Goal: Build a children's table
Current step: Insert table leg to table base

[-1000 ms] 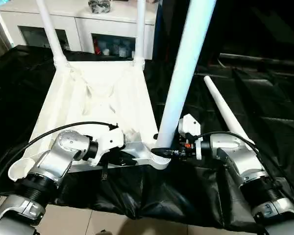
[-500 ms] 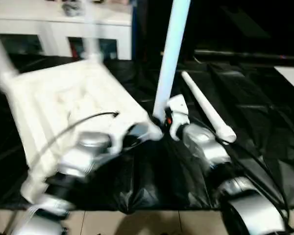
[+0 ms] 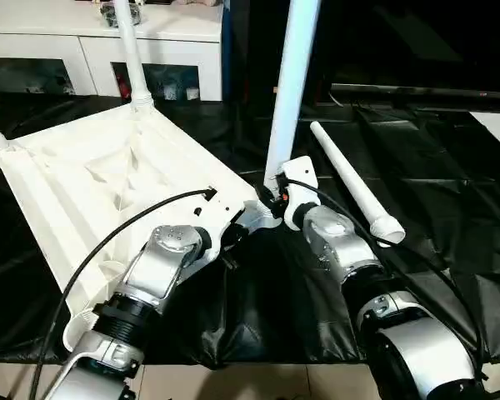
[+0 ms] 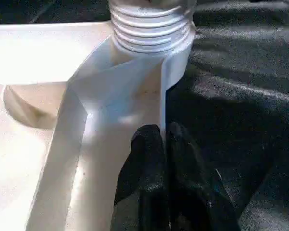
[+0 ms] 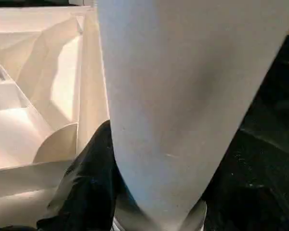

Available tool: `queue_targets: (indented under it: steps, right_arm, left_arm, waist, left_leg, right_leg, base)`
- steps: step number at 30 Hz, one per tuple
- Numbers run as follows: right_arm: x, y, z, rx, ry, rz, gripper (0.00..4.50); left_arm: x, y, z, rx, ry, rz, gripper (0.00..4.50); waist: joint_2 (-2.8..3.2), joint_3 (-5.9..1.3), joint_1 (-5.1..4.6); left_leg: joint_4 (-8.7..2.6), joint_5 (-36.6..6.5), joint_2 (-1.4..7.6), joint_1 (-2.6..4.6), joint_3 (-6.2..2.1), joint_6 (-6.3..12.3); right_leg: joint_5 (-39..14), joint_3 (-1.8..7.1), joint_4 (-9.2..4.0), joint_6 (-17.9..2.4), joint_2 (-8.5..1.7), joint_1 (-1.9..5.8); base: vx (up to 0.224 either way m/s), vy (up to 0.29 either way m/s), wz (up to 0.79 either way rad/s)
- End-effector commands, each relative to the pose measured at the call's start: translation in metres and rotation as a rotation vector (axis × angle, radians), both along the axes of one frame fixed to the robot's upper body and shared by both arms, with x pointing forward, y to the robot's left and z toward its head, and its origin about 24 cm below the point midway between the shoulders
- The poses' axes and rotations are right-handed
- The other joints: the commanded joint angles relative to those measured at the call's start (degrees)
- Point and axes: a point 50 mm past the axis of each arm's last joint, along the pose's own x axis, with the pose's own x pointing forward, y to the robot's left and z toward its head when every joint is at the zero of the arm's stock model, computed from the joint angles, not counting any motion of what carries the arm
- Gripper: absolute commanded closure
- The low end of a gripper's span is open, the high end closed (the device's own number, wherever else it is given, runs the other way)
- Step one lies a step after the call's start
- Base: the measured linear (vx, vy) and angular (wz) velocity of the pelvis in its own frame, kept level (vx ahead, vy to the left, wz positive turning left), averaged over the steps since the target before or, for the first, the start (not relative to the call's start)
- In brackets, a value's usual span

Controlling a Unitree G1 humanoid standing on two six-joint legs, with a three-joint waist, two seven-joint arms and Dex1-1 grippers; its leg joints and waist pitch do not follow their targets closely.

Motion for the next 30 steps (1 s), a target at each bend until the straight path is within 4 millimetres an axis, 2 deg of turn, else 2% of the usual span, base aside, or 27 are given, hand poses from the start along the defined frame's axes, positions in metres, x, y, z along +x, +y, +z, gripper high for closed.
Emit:
queue_targets:
  steps: [1,3,4,5,6,9,11,12,13,14,17,19,20,21,23,26,27,30]
  right_arm:
    - [-0.019,0.009,-0.032,0.006,0.147,0.069,1.83]
    - [-0.016,0.008,-0.027,0.009,0.124,0.076,1.68]
    - [-0.016,0.008,-0.025,0.016,0.111,0.089,1.68]
    - [-0.016,0.008,-0.025,0.016,0.111,0.089,1.68]
    - [-0.014,0.008,-0.018,0.014,0.078,0.115,1.40]
    - [-0.013,0.004,-0.010,0.001,0.033,0.168,1.29]
    - [-0.014,0.001,-0.007,-0.012,0.010,0.205,1.01]
    - [-0.015,-0.001,-0.005,-0.021,-0.004,0.233,0.93]
    - [-0.016,-0.004,-0.003,-0.025,-0.013,0.258,0.93]
    - [-0.018,-0.006,-0.002,-0.028,-0.020,0.286,0.93]
    - [-0.029,-0.018,0.002,-0.046,-0.036,0.422,0.93]
    - [-0.033,-0.021,0.003,-0.054,-0.040,0.455,0.93]
    - [-0.036,-0.024,0.004,-0.057,-0.040,0.489,0.93]
    - [-0.039,-0.027,0.004,-0.057,-0.037,0.516,0.93]
    - [-0.051,-0.036,0.004,-0.079,-0.017,0.641,0.93]
    - [-0.058,-0.042,0.004,-0.093,0.020,0.699,0.93]
    - [-0.059,-0.043,0.004,-0.100,0.024,0.711,0.93]
    - [-0.061,-0.044,0.004,-0.113,0.032,0.728,0.93]
  left_arm:
    - [0.000,-0.010,0.015,-0.041,-0.101,-0.100,4.50]
    - [-0.002,-0.010,0.014,-0.049,-0.095,-0.137,4.50]
    - [-0.003,-0.009,0.014,-0.050,-0.093,-0.147,4.50]
    - [-0.003,-0.009,0.014,-0.050,-0.093,-0.147,4.50]
    - [-0.006,-0.007,0.014,-0.048,-0.086,-0.194,4.50]
    - [-0.010,-0.002,0.013,-0.049,-0.062,-0.247,4.50]
    - [-0.011,0.000,0.013,-0.058,-0.050,-0.272,4.50]
    - [-0.012,0.001,0.013,-0.065,-0.047,-0.298,4.50]
    - [-0.013,0.002,0.013,-0.070,-0.041,-0.316,4.50]
    - [-0.014,0.003,0.013,-0.073,-0.033,-0.330,4.50]
    - [-0.016,0.008,0.015,-0.107,-0.015,-0.402,4.50]
    - [-0.016,0.009,0.016,-0.114,-0.017,-0.422,4.50]
    - [-0.017,0.010,0.016,-0.120,-0.016,-0.451,4.50]
    - [-0.017,0.011,0.016,-0.121,-0.012,-0.470,4.50]
    - [-0.016,0.015,0.018,-0.158,0.006,-0.532,4.50]
    - [-0.016,0.019,0.021,-0.170,0.032,-0.578,4.50]
    - [-0.016,0.021,0.020,-0.161,0.036,-0.592,4.50]
    - [-0.016,0.023,0.019,-0.147,0.042,-0.608,4.50]
  waist:
    - [0.64,-3.06,0.37]
    - [0.66,-3.23,0.53]
    - [0.98,-3.26,0.54]
    - [0.76,-3.27,0.47]
    - [0.74,-3.24,0.51]
    - [0.95,-3.36,0.72]
    - [0.89,-3.47,1.15]
    - [0.96,-3.52,1.69]
    - [1.12,-3.60,1.84]
    - [1.12,-3.65,2.01]
    - [1.12,-3.61,2.56]
    - [1.13,-3.63,3.00]
    - [1.35,-3.50,3.09]
    - [1.23,-3.45,3.06]
    - [1.09,-3.31,3.69]
    - [0.80,-3.33,4.15]
    - [1.08,-3.31,4.31]
    - [0.98,-3.37,4.40]
  left_leg:
    - [-4.01,-22.13,0.90,0.14,-0.33,0.88]
    - [-3.97,-20.38,0.93,0.15,-0.14,0.96]
    - [-3.99,-19.78,0.96,0.10,-0.16,0.91]
    - [-4.02,-18.82,0.99,-0.17,-0.11,1.09]
    - [-4.00,-18.65,0.96,-0.18,-0.07,1.30]
    - [-3.88,-17.69,1.07,-0.06,0.06,1.42]
    - [-3.75,-16.12,1.11,0.06,0.33,1.73]
    - [-3.75,-14.73,1.21,-0.08,0.42,2.01]
    - [-3.72,-14.18,1.24,-0.07,0.46,2.03]
    - [-3.73,-12.84,1.24,-0.16,0.50,2.25]
    - [-3.71,-11.90,1.32,-0.01,0.62,2.63]
    - [-3.68,-12.03,1.41,0.11,0.76,2.95]
    - [-3.76,-12.61,1.39,0.24,0.78,2.70]
    - [-3.79,-13.17,1.40,0.22,0.80,2.49]
    - [-3.75,-14.01,1.33,0.59,0.97,2.73]
    - [-3.81,-13.23,1.26,0.19,0.97,2.59]
    - [-3.78,-13.12,1.30,0.25,0.93,2.36]
    - [-3.77,-13.37,1.30,0.46,0.99,1.94]
  right_leg:
    - [-25.22,2.53,-5.19,-7.17,-4.32,2.21]
    - [-23.21,2.73,-5.00,-8.06,-4.42,2.29]
    - [-22.20,2.79,-4.79,-8.44,-4.41,2.38]
    - [-21.15,2.76,-4.64,-8.79,-4.34,2.59]
    - [-21.95,2.71,-4.69,-8.71,-4.36,2.57]
    - [-21.20,2.85,-4.69,-8.98,-4.37,2.49]
    - [-18.20,3.07,-4.37,-10.04,-4.23,2.35]
    - [-16.39,3.07,-3.94,-10.49,-4.22,2.60]
    - [-15.52,3.11,-3.81,-10.63,-4.22,2.63]
    - [-13.37,3.12,-3.57,-10.86,-4.14,2.83]
    - [-11.49,3.12,-3.44,-11.01,-3.99,2.94]
    - [-11.45,3.28,-3.49,-10.77,-4.09,2.77]
    - [-12.25,3.27,-3.60,-10.97,-4.02,2.61]
    - [-13.19,3.27,-3.71,-10.86,-4.07,2.62]
    - [-15.60,3.40,-4.13,-9.49,-3.85,2.54]
    - [-17.56,3.74,-3.83,-8.85,-3.89,2.65]
    - [-18.26,3.87,-3.87,-8.51,-3.94,2.47]
    - [-17.71,3.98,-3.89,-8.83,-3.86,2.29]
  base:
    - [0.000,0.000,0.00]
    - [0.000,0.000,0.00]
    - [0.000,0.000,0.00]
    - [0.000,0.000,0.00]
    - [0.000,0.000,0.00]
    - [0.000,0.000,0.00]
    - [0.000,0.000,0.00]
    - [0.000,0.000,0.00]
    - [0.000,0.000,0.00]
    - [0.000,0.000,0.00]
    - [0.000,0.000,0.00]
    - [0.000,0.000,0.00]
    - [0.000,0.000,0.00]
    - [0.000,0.000,0.00]
    - [0.000,0.000,0.00]
    - [0.000,0.000,0.00]
    - [0.000,0.000,0.00]
    - [0.000,0.000,0.00]
